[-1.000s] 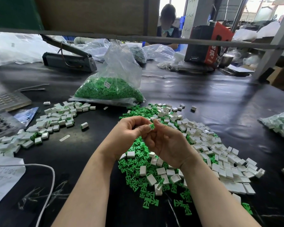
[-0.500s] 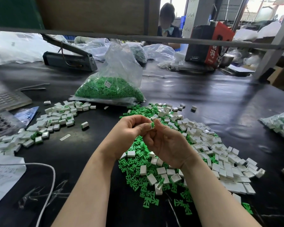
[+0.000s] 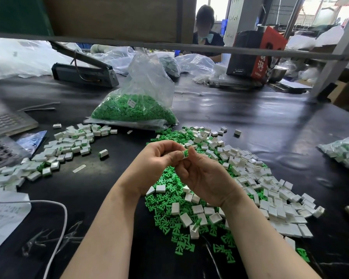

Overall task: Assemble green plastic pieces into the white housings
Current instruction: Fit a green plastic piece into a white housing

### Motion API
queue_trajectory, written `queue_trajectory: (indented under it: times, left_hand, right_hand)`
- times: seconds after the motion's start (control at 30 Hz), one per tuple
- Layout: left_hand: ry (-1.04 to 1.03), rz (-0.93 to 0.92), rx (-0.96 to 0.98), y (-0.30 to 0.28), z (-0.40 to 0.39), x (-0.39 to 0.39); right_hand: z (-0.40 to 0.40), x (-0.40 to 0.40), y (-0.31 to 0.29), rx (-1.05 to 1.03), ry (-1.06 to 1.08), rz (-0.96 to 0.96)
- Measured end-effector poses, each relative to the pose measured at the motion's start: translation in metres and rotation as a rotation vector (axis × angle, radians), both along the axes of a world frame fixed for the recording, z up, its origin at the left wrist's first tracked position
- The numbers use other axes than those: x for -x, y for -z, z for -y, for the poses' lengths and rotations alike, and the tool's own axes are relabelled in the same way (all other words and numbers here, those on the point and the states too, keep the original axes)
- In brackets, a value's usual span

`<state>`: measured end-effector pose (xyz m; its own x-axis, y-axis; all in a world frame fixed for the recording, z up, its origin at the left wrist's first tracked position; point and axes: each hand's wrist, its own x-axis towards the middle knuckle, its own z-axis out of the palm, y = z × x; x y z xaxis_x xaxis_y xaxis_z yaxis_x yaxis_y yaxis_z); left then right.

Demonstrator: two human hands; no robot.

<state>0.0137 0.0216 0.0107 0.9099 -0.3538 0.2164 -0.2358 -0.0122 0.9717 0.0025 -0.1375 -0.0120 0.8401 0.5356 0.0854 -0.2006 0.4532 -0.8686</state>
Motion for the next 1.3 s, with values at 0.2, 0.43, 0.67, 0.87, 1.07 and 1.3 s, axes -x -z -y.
queue_trajectory:
  times: [0.2, 0.43, 0.67, 0.87, 1.07, 1.3]
  left_hand:
    - [0.005, 0.003, 0.005, -0.0004, 0.0001, 0.0007]
    - [0.005, -0.006, 0.008, -0.001, 0.0026, 0.0027]
    - [-0.003, -0.008, -0.01, -0.0015, 0.0035, 0.0031]
    - [-0.006, -0.012, -0.01, -0.0025, 0.0026, 0.0027]
    - [0.002, -0.012, -0.014, -0.0028, 0.0015, 0.0035]
    - [0.001, -0.008, -0.026, -0.0028, 0.0018, 0.0041]
  right_hand:
    - [-0.0018, 0.001, -0.0007, 0.024, 0.01, 0.009]
    - [-0.0023, 0.0008, -0.0029, 0.041, 0.064, -0.017]
    - [-0.0033, 0.0004, -0.0027, 0.018, 0.065, -0.006]
    - [-0.0022, 0.0005, -0.001, -0.004, 0.052, 0.0]
    - [-0.0018, 0.0015, -0.0008, 0.013, 0.045, 0.013]
    - [-0.0021, -0.0005, 0.0008, -0.008, 0.043, 0.003]
